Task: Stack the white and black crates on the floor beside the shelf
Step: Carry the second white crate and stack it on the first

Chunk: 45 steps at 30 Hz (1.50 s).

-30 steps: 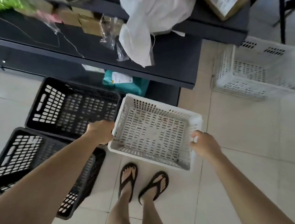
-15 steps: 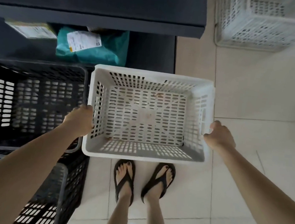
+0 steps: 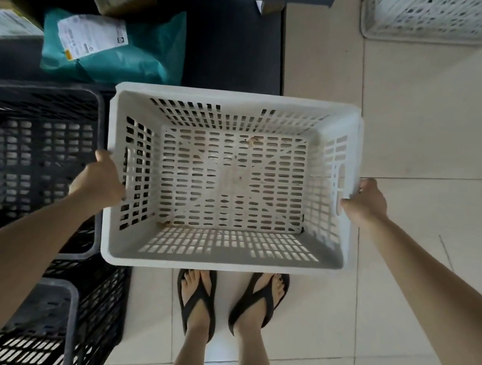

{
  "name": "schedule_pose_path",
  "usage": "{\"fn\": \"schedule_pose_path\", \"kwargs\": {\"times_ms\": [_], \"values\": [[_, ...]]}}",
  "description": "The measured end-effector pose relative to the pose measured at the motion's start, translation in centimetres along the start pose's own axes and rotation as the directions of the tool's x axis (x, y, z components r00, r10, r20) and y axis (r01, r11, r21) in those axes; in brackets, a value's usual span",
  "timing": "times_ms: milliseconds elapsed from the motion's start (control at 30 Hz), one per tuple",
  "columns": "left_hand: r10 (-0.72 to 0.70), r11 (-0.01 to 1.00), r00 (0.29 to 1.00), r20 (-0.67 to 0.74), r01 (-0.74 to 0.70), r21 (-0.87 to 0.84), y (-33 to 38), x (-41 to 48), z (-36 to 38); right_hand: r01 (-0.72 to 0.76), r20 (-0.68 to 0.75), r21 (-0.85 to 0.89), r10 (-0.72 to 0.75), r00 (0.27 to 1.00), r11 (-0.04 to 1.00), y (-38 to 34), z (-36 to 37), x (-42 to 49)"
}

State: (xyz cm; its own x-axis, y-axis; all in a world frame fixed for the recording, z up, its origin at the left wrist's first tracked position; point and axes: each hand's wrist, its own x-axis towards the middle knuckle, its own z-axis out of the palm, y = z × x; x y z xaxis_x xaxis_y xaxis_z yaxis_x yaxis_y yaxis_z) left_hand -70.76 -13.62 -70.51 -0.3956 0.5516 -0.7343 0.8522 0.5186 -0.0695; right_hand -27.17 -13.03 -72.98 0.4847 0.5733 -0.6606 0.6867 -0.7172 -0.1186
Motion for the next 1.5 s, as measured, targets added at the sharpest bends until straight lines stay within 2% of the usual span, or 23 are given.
{"fn": "schedule_pose_path", "kwargs": {"times_ms": [100, 233, 500, 700, 767, 900, 1067, 1233, 1433, 1500], "values": [[-0.006, 0.998, 1.0, 0.029, 0.005, 0.062, 0.4, 0.2, -0.4, -0.018, 0.012, -0.006, 0.018, 1.0, 1.0, 0.3, -0.1, 0.8], [0.0, 0.999, 0.999, 0.034, -0.002, 0.05, 1.1, -0.8, -0.7, -0.055, -0.001, -0.035, 0.055, 0.998, 0.998, 1.7, -1.1, 0.8], [0.099, 0.99, 0.992, 0.079, -0.107, 0.096, 5.2, -6.7, -2.3, -0.096, -0.044, -0.064, 0.094, 0.995, 0.993, 7.3, -7.0, -2.2], [0.168, 0.973, 0.979, 0.113, -0.183, 0.141, 10.5, -13.4, -5.2, -0.175, -0.055, -0.112, 0.169, 0.984, 0.978, 10.9, -15.9, -5.3], [0.198, 0.971, 0.977, 0.077, -0.206, 0.117, 12.5, -15.9, -6.1, -0.187, -0.068, -0.105, 0.18, 0.981, 0.977, 12.0, -19.6, -6.4], [0.249, 0.964, 0.957, 0.148, -0.259, 0.053, 16.8, -20.6, -8.0, -0.189, -0.111, -0.088, 0.179, 0.978, 0.978, 13.7, -26.6, -8.0], [0.241, 0.965, 0.957, 0.163, -0.254, 0.068, 22.6, -26.4, -10.6, -0.211, -0.156, -0.024, 0.205, 0.966, 0.977, 15.4, -34.8, -8.8], [0.23, 0.973, 0.958, 0.169, -0.229, -0.023, 28.8, -30.3, -13.3, -0.205, -0.202, 0.003, 0.202, 0.958, 0.979, 16.6, -41.7, -7.8], [0.211, 0.975, 0.959, 0.19, -0.222, 0.035, 37.4, -30.4, -18.8, -0.157, -0.177, -0.094, 0.139, 0.974, 0.983, 15.7, -50.4, -3.7], [0.182, 0.978, 0.965, 0.19, -0.198, 0.069, 40.0, -30.5, -20.7, -0.146, -0.169, -0.072, 0.132, 0.977, 0.987, 14.9, -53.1, -1.9]]}}
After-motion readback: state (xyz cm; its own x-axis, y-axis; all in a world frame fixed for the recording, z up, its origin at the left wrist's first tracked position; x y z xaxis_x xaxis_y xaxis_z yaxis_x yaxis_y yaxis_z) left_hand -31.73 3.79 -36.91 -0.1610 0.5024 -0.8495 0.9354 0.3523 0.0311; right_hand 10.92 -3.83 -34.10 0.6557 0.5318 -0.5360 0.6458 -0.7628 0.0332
